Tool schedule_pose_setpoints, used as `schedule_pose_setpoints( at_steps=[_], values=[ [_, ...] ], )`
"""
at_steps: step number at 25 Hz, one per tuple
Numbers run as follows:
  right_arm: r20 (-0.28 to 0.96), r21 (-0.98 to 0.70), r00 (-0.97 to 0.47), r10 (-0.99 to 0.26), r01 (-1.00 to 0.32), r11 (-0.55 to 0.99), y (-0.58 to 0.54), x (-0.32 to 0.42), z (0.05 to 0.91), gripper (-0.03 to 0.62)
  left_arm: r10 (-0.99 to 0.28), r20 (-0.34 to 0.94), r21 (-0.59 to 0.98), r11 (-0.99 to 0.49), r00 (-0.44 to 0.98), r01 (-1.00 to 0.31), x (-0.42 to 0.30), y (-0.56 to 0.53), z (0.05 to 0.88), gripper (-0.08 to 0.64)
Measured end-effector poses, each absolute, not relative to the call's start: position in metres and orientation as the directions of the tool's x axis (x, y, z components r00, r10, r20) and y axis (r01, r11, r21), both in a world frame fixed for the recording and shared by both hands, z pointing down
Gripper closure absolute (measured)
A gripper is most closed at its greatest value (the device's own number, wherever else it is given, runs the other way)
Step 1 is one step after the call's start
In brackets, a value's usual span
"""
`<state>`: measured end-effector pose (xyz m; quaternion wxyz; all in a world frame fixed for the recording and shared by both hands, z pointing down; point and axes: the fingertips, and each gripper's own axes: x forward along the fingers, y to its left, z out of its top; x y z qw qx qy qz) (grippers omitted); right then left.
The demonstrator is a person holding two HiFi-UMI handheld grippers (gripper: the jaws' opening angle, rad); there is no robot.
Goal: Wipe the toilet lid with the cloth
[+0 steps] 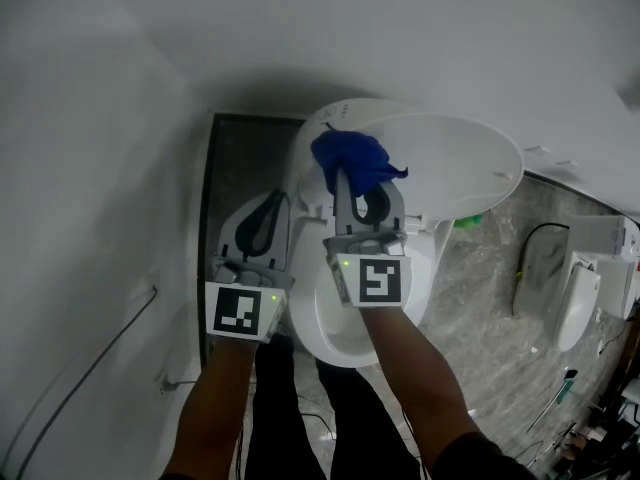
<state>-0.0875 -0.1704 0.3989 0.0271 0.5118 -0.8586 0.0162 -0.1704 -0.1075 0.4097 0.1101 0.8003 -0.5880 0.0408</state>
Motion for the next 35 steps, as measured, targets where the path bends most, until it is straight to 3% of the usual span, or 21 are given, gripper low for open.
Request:
schedule_pose_setpoints(
  at_steps=[15, 27, 35],
  values=[
    [0.083, 0.044, -0.388, -0.918, -0.919, 0.393, -0.187, 0.014, 0.417, 0.534, -0.886, 0.207, 0.14, -0.392, 0.414, -0.909, -0.092, -0.13, 0.417, 0.532],
    [0.109, 0.044, -0.21, -0.971, -0.975, 0.216, -0.186, 0.136, 0.427, 0.534, -0.832, 0.207, 0.15, -0.493, 0.515, -0.857, -0.017, -0.137, 0.42, 0.532],
    [0.123, 0.049, -0.137, -0.983, -0.988, 0.144, -0.177, 0.172, 0.422, 0.534, -0.823, 0.216, 0.15, -0.504, 0.525, -0.851, -0.006, -0.129, 0.422, 0.532]
  ],
)
